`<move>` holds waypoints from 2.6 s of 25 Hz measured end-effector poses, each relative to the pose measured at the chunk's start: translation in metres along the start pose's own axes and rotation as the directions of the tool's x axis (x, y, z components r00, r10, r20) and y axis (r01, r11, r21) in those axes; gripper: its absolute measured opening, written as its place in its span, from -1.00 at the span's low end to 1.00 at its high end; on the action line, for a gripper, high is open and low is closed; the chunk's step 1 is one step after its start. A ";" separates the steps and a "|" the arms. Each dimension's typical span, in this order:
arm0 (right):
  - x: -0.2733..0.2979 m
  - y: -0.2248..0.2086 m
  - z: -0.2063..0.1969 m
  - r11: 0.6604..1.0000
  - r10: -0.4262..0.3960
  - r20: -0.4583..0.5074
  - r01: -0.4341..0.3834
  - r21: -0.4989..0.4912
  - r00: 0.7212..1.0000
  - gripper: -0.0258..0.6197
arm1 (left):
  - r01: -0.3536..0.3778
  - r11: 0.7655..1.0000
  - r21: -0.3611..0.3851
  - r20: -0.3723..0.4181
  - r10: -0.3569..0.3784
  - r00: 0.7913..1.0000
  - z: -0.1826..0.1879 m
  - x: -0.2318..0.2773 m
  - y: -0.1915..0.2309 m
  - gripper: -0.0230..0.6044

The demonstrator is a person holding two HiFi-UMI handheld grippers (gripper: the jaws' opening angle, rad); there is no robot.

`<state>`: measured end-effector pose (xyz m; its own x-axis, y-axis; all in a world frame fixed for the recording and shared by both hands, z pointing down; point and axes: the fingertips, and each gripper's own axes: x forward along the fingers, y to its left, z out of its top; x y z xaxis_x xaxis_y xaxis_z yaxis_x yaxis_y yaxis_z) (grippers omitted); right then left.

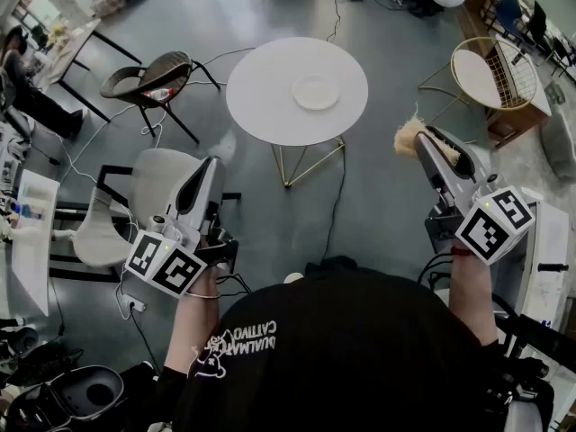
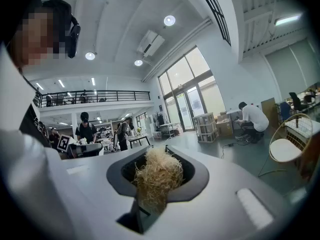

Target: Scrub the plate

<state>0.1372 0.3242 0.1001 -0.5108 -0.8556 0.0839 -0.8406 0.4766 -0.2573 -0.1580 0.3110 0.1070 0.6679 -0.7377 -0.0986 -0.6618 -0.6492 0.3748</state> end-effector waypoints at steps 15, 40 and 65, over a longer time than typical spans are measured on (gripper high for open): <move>0.011 -0.040 -0.013 0.994 0.086 -0.036 -0.083 0.064 0.996 -0.65 | -0.047 0.999 0.018 0.063 0.046 0.997 -0.017 0.027 -0.007 -0.94; 0.253 -0.155 -0.057 0.979 0.076 -0.217 -0.032 0.202 0.973 -0.65 | 0.012 0.996 -0.093 -0.102 -0.022 0.995 -0.045 0.245 0.189 -0.94; 0.415 -0.243 -0.124 0.969 0.027 -0.402 0.074 0.234 0.915 -0.65 | 0.100 0.994 -0.033 -0.859 -0.080 0.506 -0.290 0.384 0.316 -0.40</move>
<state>0.1069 -0.1218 0.3171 -0.5630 -0.6890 0.4564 -0.8104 0.3518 -0.4685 -0.0123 -0.1236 0.4552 0.6831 -0.1622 0.7121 -0.5797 -0.7135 0.3936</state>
